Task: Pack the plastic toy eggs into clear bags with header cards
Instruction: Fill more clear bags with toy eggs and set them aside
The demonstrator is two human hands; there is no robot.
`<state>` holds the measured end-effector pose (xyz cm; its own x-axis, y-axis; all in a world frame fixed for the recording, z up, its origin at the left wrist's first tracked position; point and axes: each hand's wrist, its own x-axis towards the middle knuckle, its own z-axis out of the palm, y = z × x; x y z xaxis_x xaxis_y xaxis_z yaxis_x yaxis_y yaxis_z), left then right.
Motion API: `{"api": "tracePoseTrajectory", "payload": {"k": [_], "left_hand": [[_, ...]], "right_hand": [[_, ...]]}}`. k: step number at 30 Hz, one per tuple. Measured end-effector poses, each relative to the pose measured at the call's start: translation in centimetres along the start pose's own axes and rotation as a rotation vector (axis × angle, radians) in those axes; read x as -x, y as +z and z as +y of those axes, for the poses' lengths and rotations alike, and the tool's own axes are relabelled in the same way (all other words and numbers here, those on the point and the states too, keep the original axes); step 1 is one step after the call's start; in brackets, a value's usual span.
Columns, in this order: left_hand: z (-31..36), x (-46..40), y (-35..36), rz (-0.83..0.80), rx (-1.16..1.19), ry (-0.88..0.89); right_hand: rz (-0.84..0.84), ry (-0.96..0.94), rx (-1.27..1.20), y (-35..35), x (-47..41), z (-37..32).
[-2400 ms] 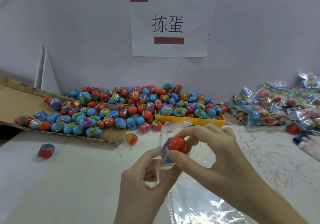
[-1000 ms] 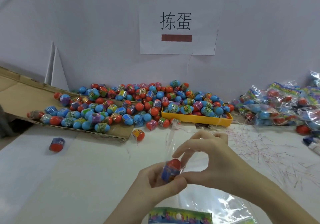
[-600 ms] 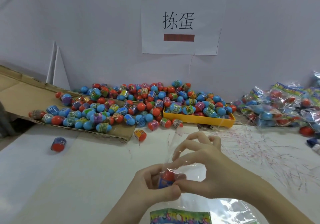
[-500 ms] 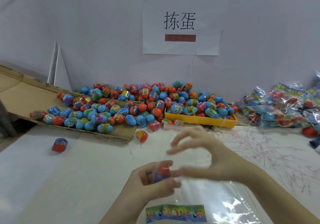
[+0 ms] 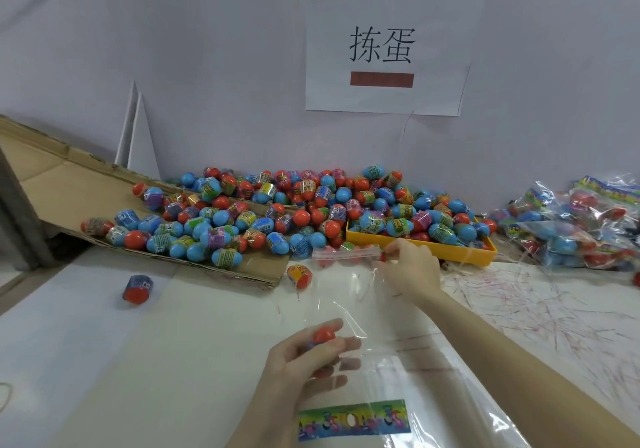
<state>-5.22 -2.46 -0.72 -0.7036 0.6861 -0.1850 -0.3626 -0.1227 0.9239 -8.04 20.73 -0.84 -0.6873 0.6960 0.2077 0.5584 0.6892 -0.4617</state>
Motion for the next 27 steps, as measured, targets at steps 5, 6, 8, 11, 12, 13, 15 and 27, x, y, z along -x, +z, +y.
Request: {"api": "tracePoseTrajectory", "payload": {"k": [5, 6, 8, 11, 12, 13, 15, 27], "left_hand": [[0.4, 0.2, 0.4, 0.037, 0.021, 0.043], [0.4, 0.2, 0.4, 0.044, 0.024, 0.054], [0.3, 0.2, 0.4, 0.063, 0.019, 0.083], [0.1, 0.2, 0.5, 0.091, -0.022, 0.149], [-0.2, 0.2, 0.5, 0.104, -0.042, 0.180], [-0.4, 0.2, 0.4, 0.119, -0.065, 0.212], [-0.6, 0.3, 0.5, 0.142, -0.102, 0.271], [-0.8, 1.1, 0.9, 0.077, -0.221, 0.318]], "right_hand": [[0.014, 0.002, -0.163, 0.4, 0.1, -0.2], [0.017, 0.003, -0.190, 0.2, 0.3, -0.2], [0.034, -0.010, -0.320, -0.8, 0.9, -0.4], [0.101, -0.061, -0.731, -4.3, 2.9, -1.7], [0.124, -0.096, -0.858, -5.8, 3.8, -2.1], [0.128, -0.151, -0.941, -7.4, 4.9, -2.5], [0.063, -0.353, -0.955, -10.3, 7.3, -3.0], [-0.065, -0.925, 0.324, -13.8, 10.2, -4.8]]}}
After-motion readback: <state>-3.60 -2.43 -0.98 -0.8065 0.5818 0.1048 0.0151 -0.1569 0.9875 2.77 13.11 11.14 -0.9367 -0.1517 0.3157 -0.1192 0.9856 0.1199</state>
